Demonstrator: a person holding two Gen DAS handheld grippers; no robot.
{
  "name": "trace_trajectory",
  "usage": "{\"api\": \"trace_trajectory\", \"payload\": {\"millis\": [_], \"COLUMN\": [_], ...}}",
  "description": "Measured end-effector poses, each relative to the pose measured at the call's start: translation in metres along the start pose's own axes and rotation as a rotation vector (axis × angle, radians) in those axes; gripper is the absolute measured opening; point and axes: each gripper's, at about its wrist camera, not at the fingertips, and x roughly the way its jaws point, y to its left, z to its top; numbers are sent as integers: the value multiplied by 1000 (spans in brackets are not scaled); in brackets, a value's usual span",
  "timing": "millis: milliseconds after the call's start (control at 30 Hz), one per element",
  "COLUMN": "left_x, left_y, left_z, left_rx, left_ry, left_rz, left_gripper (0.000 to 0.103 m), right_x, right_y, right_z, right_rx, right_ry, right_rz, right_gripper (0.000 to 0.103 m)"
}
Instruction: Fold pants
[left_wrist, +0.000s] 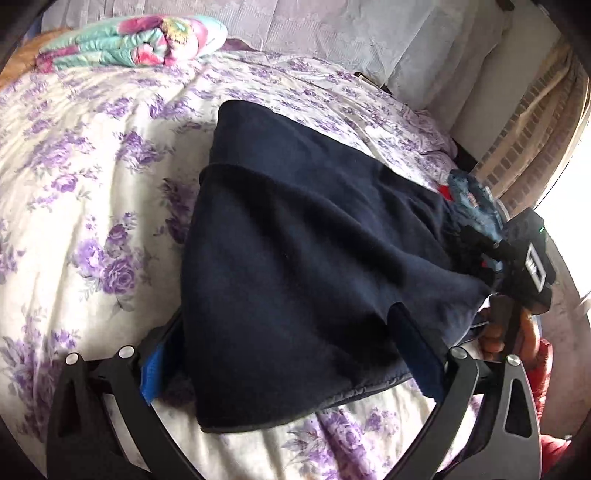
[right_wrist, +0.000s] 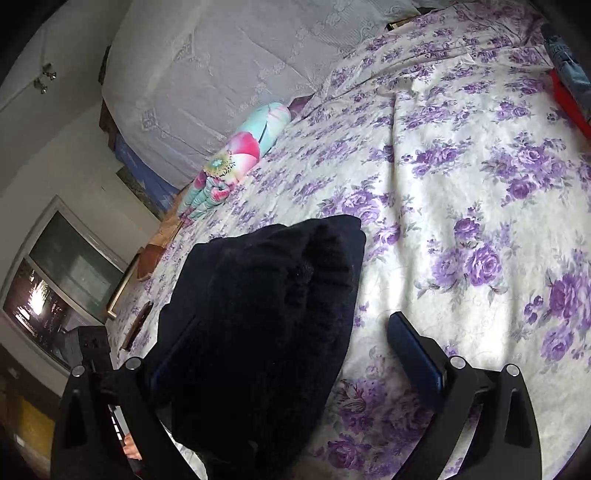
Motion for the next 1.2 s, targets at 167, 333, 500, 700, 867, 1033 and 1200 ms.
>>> {"api": "trace_trajectory", "payload": {"millis": [167, 333, 500, 700, 867, 1033, 1200], "left_x": [11, 22, 26, 25, 20, 11, 5], "left_y": [6, -17, -11, -6, -18, -32, -26], "left_z": [16, 14, 19, 18, 15, 11, 12], "left_rx": [-46, 86, 71, 57, 99, 167, 146], "left_ry": [45, 46, 57, 51, -8, -88, -108], "left_rz": [-43, 78, 61, 38, 108, 174, 171], "left_gripper": [98, 98, 99, 99, 85, 64, 55], "right_x": [22, 45, 42, 28, 21, 16, 14], "right_y": [13, 14, 13, -6, 11, 36, 41], "right_z": [12, 35, 29, 24, 20, 14, 13], "right_rx": [-13, -9, -36, 61, -43, -191, -234], "right_ry": [92, 186, 145, 73, 8, -53, -68], "right_rz": [-82, 3, 43, 116, 49, -43, -76], "right_gripper": [100, 100, 100, 67, 52, 50, 50]}}
